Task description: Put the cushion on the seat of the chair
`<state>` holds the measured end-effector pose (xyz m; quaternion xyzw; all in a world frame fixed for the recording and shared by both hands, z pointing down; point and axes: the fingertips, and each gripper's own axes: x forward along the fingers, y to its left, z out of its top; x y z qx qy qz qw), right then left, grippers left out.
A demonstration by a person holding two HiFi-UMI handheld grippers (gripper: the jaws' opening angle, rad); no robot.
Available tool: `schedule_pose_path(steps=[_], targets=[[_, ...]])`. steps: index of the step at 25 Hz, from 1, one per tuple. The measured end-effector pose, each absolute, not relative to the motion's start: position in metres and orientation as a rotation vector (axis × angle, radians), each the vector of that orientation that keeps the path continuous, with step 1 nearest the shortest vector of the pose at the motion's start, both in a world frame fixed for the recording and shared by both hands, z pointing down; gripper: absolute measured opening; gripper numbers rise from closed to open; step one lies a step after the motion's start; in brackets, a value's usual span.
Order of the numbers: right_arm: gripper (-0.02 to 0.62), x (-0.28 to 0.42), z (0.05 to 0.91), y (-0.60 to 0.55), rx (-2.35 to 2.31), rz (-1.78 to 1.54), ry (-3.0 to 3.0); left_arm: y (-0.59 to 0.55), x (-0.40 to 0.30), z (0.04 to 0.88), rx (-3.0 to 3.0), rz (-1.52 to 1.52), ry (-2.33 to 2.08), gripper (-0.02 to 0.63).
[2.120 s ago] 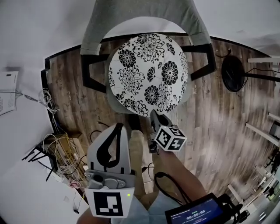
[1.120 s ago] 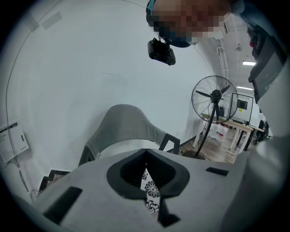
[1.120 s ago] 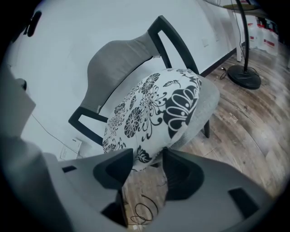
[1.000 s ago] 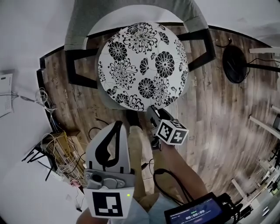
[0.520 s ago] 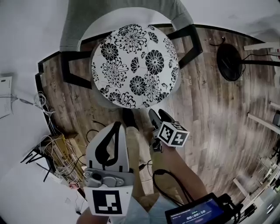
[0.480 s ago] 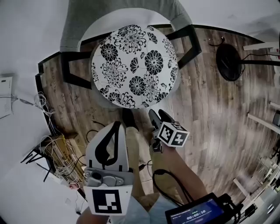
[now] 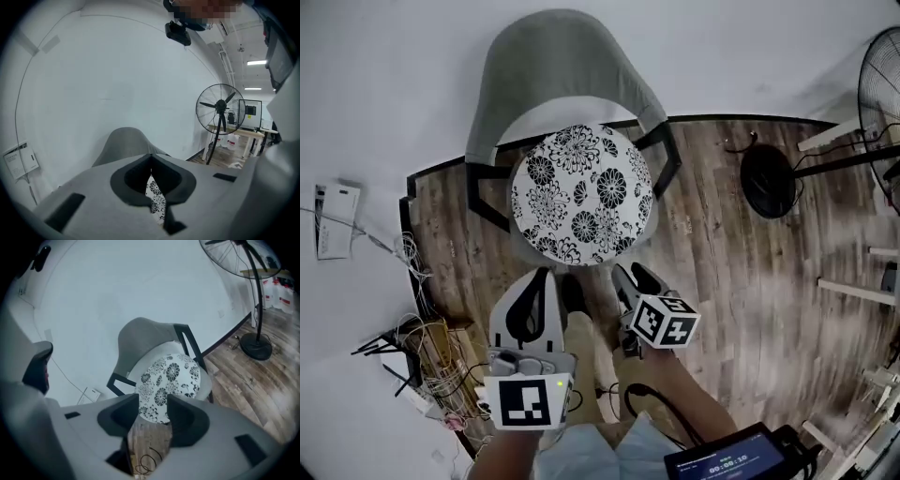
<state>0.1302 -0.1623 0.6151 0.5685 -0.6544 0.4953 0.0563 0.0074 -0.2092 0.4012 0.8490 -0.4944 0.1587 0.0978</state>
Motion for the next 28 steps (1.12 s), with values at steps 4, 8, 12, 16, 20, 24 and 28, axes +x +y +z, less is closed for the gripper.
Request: schedule_pose_path(steps=[4, 8, 12, 16, 20, 24, 28], targets=[[0.169, 0.122, 0.524, -0.173, 1.695, 1.320, -2.172, -0.199, 0.012, 0.353, 2.531, 0.401, -1.520, 0.009], [0.138, 0.121, 0.428, -0.172, 1.677, 1.030, -2.321, -0.184, 0.021, 0.300, 2.563, 0.326, -1.555, 0.009], [0.072, 0.118, 0.340, -0.172, 1.660, 0.623, -2.439, -0.172, 0.025, 0.254, 2.593, 0.244, -1.630, 0.009], [0.043, 0.113, 0.273, -0.159, 1.661, 0.336, -2.518, -0.158, 0.029, 0.214, 2.639, 0.161, -1.709, 0.009], [0.011, 0.117, 0.230, -0.141, 1.678, 0.149, -2.553, -0.140, 0.034, 0.181, 2.683, 0.106, -1.763, 0.009], [0.006, 0.121, 0.205, -0.133, 1.693, 0.064, -2.571, -0.129, 0.039, 0.163, 2.714, 0.095, -1.773, 0.009], [0.005, 0.126, 0.197, -0.128, 1.700, 0.034, -2.588, -0.125, 0.042, 0.160, 2.704, 0.080, -1.783, 0.009]])
